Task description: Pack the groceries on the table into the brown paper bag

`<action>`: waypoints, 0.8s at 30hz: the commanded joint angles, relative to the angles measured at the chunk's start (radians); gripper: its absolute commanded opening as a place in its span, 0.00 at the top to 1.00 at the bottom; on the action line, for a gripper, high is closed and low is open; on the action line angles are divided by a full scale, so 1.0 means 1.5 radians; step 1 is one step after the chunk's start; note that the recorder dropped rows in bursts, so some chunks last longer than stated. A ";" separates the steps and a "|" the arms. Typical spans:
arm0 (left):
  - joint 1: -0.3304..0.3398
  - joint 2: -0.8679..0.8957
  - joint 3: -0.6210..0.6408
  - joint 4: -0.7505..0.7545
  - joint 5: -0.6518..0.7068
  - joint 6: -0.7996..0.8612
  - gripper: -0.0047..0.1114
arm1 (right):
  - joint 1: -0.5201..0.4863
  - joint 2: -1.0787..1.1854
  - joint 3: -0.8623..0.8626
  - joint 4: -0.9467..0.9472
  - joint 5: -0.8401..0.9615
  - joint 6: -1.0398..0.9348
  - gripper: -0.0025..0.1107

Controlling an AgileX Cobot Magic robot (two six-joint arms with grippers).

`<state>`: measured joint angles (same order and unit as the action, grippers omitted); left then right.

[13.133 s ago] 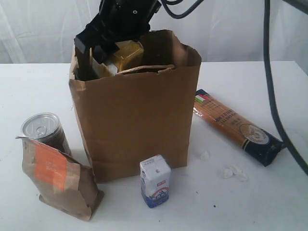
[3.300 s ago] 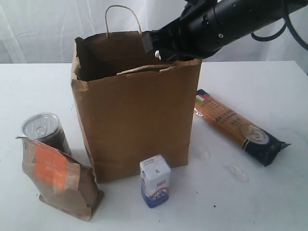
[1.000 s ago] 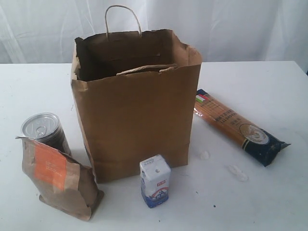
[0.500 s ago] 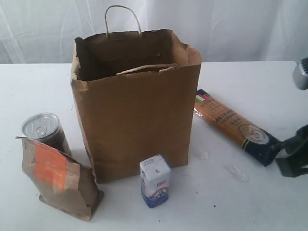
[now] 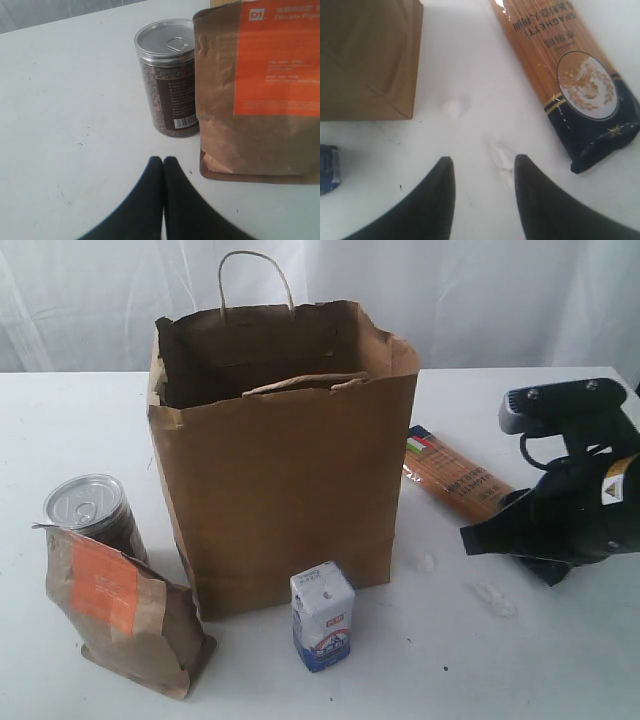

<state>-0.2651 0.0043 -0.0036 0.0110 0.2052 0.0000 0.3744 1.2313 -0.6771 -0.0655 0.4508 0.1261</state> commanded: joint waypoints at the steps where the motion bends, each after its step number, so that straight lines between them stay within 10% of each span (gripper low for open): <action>1: 0.003 -0.003 0.002 -0.002 -0.001 0.000 0.96 | -0.031 0.095 0.003 0.102 -0.079 -0.072 0.65; 24: 0.003 -0.003 0.002 -0.002 -0.001 0.000 0.96 | -0.038 0.243 -0.056 0.258 -0.126 -0.342 0.65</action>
<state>-0.2651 0.0043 -0.0036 0.0110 0.2052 0.0000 0.3228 1.5893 -0.7557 0.3133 0.2478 -0.2936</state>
